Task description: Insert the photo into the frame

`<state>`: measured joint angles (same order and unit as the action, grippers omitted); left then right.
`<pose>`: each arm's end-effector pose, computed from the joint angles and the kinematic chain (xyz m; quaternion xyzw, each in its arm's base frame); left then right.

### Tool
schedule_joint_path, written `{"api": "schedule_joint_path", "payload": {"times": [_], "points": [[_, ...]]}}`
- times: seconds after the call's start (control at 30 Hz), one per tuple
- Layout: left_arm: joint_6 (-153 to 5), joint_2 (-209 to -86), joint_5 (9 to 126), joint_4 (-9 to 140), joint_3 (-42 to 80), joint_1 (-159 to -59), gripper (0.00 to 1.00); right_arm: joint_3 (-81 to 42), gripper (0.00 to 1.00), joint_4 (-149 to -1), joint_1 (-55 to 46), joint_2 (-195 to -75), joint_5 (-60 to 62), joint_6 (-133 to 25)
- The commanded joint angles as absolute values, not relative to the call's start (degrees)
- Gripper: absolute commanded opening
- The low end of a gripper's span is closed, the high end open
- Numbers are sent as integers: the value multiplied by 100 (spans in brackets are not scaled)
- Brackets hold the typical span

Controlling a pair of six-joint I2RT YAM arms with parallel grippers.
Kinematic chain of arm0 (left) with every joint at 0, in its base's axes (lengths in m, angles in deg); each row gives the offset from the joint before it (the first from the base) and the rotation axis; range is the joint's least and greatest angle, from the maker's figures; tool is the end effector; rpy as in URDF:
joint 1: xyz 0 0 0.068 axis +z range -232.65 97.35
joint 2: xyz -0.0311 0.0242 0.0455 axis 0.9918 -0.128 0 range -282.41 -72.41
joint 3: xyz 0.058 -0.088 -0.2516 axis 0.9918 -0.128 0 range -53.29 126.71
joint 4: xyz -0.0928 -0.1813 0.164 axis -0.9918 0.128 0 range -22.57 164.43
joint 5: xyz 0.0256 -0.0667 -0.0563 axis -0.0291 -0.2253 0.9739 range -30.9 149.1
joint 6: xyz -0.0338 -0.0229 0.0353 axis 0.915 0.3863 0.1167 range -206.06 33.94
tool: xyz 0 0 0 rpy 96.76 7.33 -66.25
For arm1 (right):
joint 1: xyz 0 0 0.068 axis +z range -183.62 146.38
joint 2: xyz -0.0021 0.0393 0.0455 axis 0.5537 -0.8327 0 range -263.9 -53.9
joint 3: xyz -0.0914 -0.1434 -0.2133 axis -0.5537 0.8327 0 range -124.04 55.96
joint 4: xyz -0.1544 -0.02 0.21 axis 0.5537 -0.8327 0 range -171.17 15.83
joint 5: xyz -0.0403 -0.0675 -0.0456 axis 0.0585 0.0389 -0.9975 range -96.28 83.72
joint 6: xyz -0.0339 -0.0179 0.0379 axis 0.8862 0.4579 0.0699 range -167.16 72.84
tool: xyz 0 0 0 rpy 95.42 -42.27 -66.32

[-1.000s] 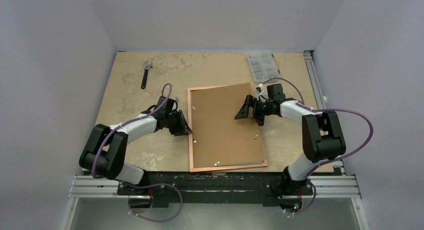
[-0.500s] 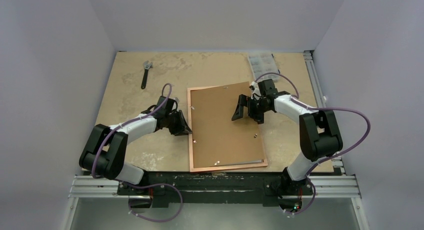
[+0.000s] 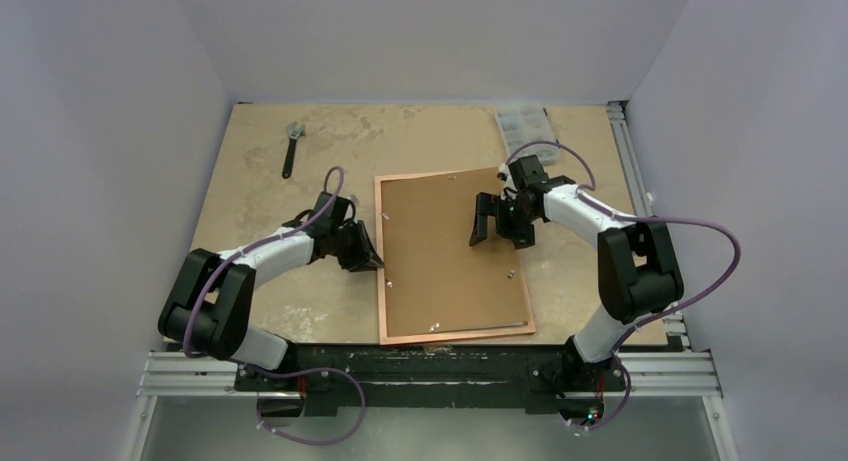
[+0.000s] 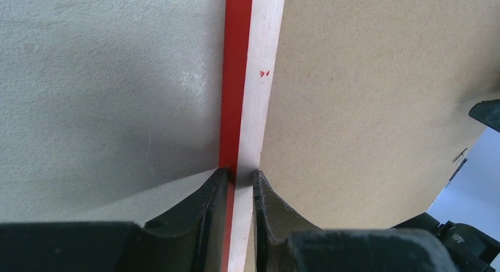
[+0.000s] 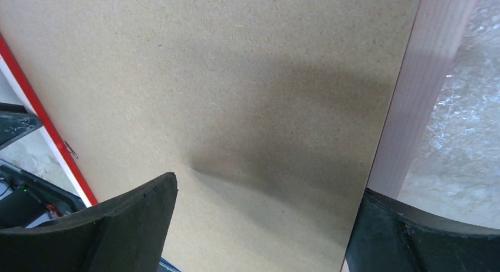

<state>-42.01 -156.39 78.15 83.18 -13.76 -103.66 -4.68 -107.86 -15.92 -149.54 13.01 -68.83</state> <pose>0.2413 -0.1051 0.1538 -0.1486 0.9423 -0.2713 0.1278 0.3014 0.1085 0.1846 0.0026 0.9694 0.2164 0.1161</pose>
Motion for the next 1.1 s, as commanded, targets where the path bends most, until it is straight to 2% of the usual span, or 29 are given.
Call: {"api": "schedule_joint_path", "payload": {"times": [0.0, 1.07], "points": [[-4387, -15639, 7436, 8587, -1339, -10339, 19, -830, 99, -11029, -1511, -14900, 985, -6745], [-4480, -15449, 7028, 9040, -1242, -10346, 18, -1242, 99, -11372, -1155, -14660, -465, -6608]]}}
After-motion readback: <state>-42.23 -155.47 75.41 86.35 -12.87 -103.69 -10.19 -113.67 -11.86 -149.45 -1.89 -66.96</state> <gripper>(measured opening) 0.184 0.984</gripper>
